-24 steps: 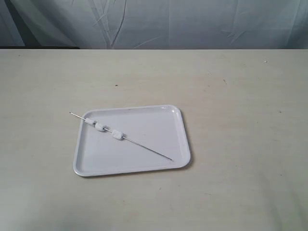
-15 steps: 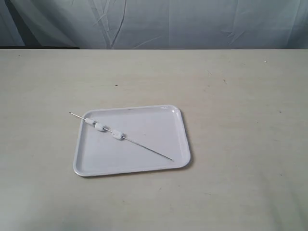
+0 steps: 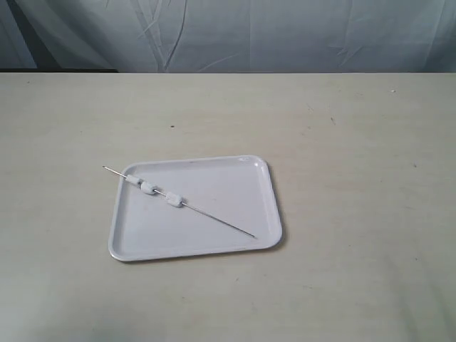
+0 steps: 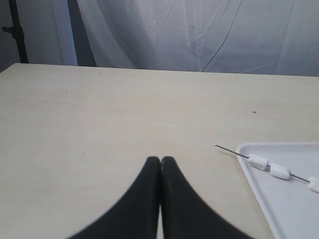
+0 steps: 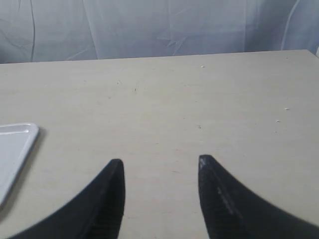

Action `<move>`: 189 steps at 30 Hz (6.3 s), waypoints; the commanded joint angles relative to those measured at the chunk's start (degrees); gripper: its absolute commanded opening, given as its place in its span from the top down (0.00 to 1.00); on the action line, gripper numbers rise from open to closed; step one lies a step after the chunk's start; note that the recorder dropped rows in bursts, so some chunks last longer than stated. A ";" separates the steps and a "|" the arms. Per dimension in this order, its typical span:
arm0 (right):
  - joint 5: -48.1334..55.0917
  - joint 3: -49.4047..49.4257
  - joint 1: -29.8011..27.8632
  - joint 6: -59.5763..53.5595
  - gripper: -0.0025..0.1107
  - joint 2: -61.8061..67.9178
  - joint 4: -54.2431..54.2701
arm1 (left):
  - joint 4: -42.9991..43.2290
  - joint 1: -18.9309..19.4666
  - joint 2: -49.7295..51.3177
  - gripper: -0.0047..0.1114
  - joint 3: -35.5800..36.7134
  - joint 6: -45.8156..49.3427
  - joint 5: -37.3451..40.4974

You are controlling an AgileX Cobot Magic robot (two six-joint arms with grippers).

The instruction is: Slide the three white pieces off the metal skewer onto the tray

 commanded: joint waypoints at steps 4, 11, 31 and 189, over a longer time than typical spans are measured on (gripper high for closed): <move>-19.10 0.13 -0.25 -0.44 0.58 -0.35 -0.10 | -8.64 -0.37 -0.28 0.96 0.24 -0.38 -16.52; -38.47 0.13 -0.25 -0.44 0.58 -0.35 0.17 | -12.91 -0.37 -0.28 0.96 0.24 -0.27 -26.83; -53.42 0.13 -0.13 6.07 0.58 -0.35 0.39 | -12.73 -0.37 -0.28 0.96 0.24 -5.84 -41.43; 28.62 -49.88 36.44 -35.92 0.98 79.76 41.85 | 84.51 -8.02 69.08 0.56 -23.97 -125.09 -65.43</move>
